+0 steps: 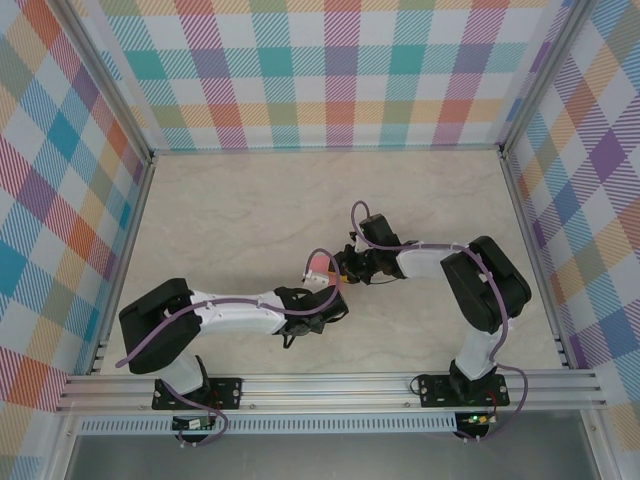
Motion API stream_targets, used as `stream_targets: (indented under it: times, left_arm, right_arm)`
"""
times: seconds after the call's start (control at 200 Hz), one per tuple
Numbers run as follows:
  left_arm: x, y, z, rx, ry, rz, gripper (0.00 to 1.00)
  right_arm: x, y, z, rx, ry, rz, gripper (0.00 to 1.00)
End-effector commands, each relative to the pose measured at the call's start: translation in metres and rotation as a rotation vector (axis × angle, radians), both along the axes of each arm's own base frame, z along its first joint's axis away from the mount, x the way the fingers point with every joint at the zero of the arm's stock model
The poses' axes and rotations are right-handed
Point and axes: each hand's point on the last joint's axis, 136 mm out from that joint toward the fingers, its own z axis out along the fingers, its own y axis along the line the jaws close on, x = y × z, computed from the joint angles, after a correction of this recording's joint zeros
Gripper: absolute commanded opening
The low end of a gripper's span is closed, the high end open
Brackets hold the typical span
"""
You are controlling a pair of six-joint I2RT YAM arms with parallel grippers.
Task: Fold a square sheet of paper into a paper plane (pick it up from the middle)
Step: Fourth fold the wing at the center of the table.
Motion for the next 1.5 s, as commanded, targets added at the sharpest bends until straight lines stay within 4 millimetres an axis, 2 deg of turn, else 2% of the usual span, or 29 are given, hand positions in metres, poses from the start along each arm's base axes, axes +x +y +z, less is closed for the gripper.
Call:
stream_targets:
  times: [0.0,0.335,0.59,0.83,1.01,1.24,1.31,1.465,1.495]
  left_arm:
    - [0.001,-0.002,0.0,0.024,-0.018,0.007,0.43]
    - [-0.001,0.003,-0.007,0.04,-0.01,0.018,0.33]
    - [0.0,0.001,-0.005,0.036,-0.012,0.015,0.25]
    - [-0.001,-0.004,-0.004,0.012,-0.004,0.0,0.14]
    - [0.002,-0.015,0.001,-0.086,0.038,-0.032,0.09]
    - [0.005,-0.031,0.018,-0.375,0.133,-0.076,0.07]
    - [0.008,-0.029,0.021,-0.45,0.165,-0.071,0.07]
    - [0.011,-0.027,0.02,-0.56,0.236,-0.08,0.07]
    - [0.011,-0.027,0.019,-0.573,0.249,-0.081,0.07]
  right_arm:
    - [0.006,0.005,0.017,0.028,-0.023,0.003,0.22]
    - [0.006,0.005,0.015,0.024,-0.018,0.003,0.22]
    - [0.006,0.004,0.014,0.023,-0.01,-0.002,0.22]
    - [0.005,0.003,0.018,0.021,-0.021,-0.001,0.25]
    - [0.003,-0.013,0.027,-0.063,-0.065,-0.026,0.39]
    - [-0.006,-0.056,0.041,-0.208,-0.145,-0.127,0.59]
    - [-0.01,-0.066,0.045,-0.226,-0.167,-0.159,0.7]
    - [-0.018,-0.071,0.052,-0.219,-0.195,-0.154,0.83]
    - [-0.02,-0.071,0.051,-0.224,-0.192,-0.149,0.94]
